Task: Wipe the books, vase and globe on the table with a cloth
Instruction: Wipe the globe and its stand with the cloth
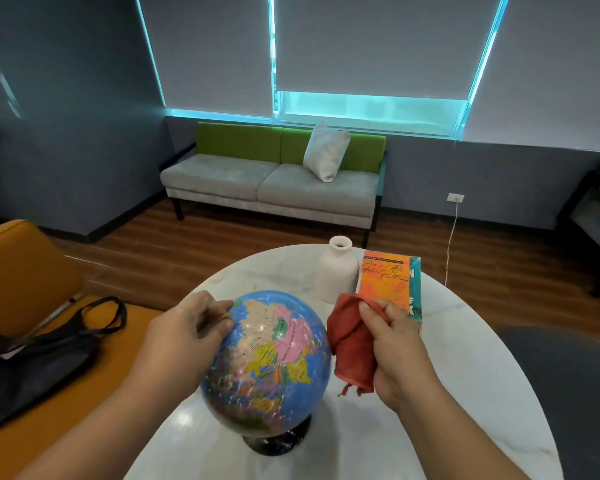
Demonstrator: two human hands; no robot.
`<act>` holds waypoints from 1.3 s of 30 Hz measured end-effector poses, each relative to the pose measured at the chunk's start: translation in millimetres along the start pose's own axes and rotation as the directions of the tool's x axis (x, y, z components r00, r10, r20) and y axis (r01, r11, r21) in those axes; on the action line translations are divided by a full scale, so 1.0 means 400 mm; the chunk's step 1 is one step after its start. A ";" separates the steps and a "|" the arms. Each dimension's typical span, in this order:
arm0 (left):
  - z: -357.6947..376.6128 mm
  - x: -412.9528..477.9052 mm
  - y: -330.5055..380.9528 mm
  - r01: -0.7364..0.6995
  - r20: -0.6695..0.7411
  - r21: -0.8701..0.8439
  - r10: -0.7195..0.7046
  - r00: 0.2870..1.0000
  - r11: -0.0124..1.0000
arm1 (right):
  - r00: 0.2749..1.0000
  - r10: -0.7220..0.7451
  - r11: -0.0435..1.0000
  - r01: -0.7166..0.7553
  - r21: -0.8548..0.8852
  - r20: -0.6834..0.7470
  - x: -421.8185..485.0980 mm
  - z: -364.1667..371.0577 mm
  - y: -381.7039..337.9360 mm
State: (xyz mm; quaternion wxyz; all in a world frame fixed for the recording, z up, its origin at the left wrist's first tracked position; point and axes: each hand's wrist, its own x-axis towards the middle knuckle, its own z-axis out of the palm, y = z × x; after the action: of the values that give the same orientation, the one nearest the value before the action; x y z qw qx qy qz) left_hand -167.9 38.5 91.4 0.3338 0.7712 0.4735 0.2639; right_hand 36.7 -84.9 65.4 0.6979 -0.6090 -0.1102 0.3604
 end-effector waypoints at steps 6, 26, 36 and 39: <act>0.003 0.000 -0.015 -0.045 -0.008 0.028 0.045 0.999 0.999 | 0.976 -0.120 0.972 0.152 -0.177 0.184 -0.030 0.036 0.040; -0.004 -0.005 -0.011 -0.073 -0.004 0.066 0.074 0.997 0.995 | 0.926 -0.341 0.783 0.375 -0.496 0.162 -0.028 0.003 0.092; -0.006 -0.015 -0.013 -0.086 0.005 0.039 0.086 0.996 0.996 | 0.872 -0.386 0.669 0.489 -0.559 0.301 -0.037 0.020 0.059; -0.002 -0.019 -0.007 -0.088 0.006 0.029 0.088 0.996 0.996 | 0.857 -0.400 0.645 0.515 -0.564 0.324 -0.034 0.027 0.030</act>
State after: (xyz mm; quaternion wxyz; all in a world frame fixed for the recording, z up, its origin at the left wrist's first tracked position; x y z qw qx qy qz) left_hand -173.0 32.6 89.1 0.3116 0.7968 0.4420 0.2694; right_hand 16.2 -85.2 60.8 0.5073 -0.7261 -0.4344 0.1633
